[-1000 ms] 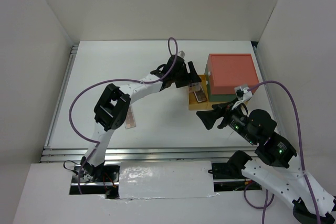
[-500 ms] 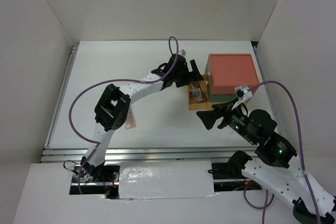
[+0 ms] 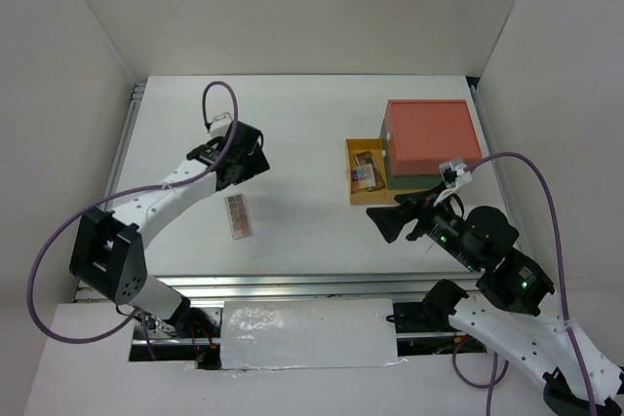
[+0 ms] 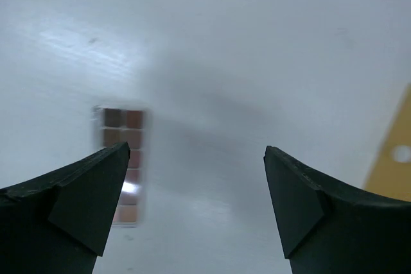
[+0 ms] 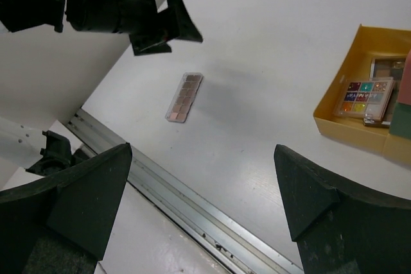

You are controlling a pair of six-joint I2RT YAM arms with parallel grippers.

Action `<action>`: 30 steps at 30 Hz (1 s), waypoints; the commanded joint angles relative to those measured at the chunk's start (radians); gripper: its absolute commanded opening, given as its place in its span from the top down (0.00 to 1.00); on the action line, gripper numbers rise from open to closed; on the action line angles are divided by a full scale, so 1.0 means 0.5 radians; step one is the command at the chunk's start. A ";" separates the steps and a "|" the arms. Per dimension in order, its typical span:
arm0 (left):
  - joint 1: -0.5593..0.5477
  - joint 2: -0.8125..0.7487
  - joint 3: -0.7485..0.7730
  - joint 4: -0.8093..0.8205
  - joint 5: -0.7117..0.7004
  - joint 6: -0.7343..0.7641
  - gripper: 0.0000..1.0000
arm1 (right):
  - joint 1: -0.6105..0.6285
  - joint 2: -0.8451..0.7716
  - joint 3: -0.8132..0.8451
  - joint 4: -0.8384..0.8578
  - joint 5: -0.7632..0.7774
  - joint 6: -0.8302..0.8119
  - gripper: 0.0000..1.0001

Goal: Organize the makeup

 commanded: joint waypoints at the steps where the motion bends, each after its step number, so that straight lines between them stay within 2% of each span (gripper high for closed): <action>1: 0.035 -0.085 -0.294 -0.053 -0.019 0.096 0.00 | 0.017 0.021 -0.015 0.084 -0.040 -0.011 0.00; 7: 0.060 -0.113 -0.531 0.067 0.070 0.170 0.01 | 0.011 0.131 -0.009 0.155 -0.113 -0.008 0.00; 17: 0.069 0.074 -0.736 0.205 0.107 0.106 0.01 | 0.011 0.196 -0.015 0.210 -0.165 -0.002 0.00; 19: 0.072 0.114 -0.761 0.232 0.131 0.099 0.04 | 0.011 0.208 -0.009 0.220 -0.178 -0.002 0.00; 20: 0.072 0.120 -0.798 0.251 0.150 0.093 0.08 | 0.014 0.214 -0.006 0.217 -0.181 -0.005 0.00; 21: 0.072 0.120 -0.819 0.312 0.192 0.099 0.19 | 0.011 0.223 0.000 0.210 -0.175 -0.008 0.00; 23: 0.072 0.108 -0.868 0.379 0.211 0.099 0.29 | 0.011 0.226 0.001 0.210 -0.175 -0.008 0.00; 24: 0.072 0.102 -0.878 0.395 0.233 0.102 0.45 | 0.011 0.223 -0.003 0.216 -0.175 -0.005 0.00; 26: 0.072 0.102 -0.860 0.410 0.260 0.124 0.61 | 0.011 0.217 -0.003 0.217 -0.178 0.001 0.00; 27: 0.066 0.093 -0.853 0.462 0.333 0.145 0.77 | 0.011 0.217 -0.006 0.217 -0.175 0.001 0.00; 30: 0.021 0.032 -0.801 0.624 0.502 0.210 0.81 | 0.011 0.214 0.007 0.210 -0.162 0.004 0.00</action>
